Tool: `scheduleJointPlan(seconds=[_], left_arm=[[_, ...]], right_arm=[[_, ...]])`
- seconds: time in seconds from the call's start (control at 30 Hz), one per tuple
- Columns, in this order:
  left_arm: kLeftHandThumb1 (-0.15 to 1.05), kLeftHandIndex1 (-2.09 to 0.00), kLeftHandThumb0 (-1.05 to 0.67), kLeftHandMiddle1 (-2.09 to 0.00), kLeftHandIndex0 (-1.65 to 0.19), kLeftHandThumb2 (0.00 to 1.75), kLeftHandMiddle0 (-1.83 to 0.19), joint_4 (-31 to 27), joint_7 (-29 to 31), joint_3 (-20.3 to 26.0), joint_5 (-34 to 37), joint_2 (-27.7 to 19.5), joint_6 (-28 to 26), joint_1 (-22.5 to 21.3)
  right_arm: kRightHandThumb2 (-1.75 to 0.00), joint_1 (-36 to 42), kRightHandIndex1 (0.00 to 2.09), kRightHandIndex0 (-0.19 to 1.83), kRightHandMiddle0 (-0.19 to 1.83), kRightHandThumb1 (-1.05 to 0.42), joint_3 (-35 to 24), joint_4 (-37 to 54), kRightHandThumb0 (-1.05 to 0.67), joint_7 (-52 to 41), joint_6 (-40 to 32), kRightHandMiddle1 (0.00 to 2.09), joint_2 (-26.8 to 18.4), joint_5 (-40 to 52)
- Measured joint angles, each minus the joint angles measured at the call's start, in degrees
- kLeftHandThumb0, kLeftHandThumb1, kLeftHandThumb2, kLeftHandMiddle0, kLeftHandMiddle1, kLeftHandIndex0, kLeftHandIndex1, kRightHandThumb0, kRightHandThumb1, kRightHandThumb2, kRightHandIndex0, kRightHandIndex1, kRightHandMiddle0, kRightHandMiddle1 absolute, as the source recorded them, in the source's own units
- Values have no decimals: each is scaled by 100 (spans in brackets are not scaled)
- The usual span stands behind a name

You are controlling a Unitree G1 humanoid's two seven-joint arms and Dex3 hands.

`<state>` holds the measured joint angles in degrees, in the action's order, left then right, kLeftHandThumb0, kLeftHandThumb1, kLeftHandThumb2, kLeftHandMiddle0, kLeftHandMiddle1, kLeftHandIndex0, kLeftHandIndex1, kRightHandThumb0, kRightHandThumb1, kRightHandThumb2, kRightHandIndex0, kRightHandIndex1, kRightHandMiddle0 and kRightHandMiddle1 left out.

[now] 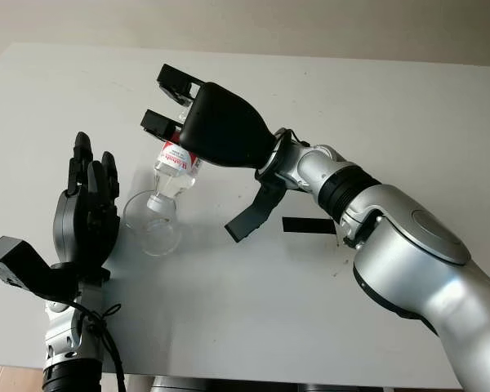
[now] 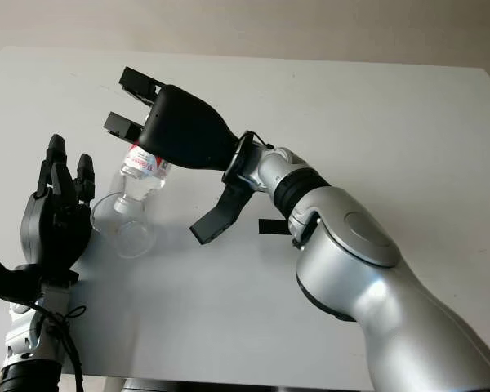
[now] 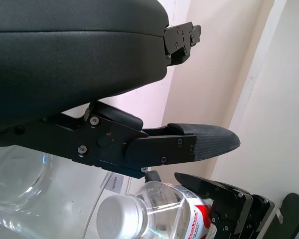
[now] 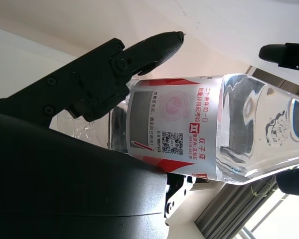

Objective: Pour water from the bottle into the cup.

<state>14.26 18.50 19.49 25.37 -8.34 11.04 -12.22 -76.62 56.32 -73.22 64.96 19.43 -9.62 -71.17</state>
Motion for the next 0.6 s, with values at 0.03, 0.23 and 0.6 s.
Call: scheduleJointPlan(seconds=[0.03, 0.23, 0.6], left_arm=[[105, -5, -76, -5, 18, 44, 16, 0, 0, -1, -2, 0, 1, 0], [105, -6, -76, -6, 18, 43, 15, 0, -1, -5, -24, -1, -1, -2], [105, -5, -74, -5, 18, 44, 16, 26, 36, 1, 17, -4, -17, -19]], right_arm=[[-17, 0, 209, 126, 91, -105, -2, -1, -34, 0, 14, 209, 0, 9], [-19, 46, 209, 118, 83, -104, -627, -20, -26, -653, 891, 209, 52, 1005], [-78, 769, 209, 133, 107, -73, -2798, 122, -8, -3843, 1840, 209, 219, 3862]])
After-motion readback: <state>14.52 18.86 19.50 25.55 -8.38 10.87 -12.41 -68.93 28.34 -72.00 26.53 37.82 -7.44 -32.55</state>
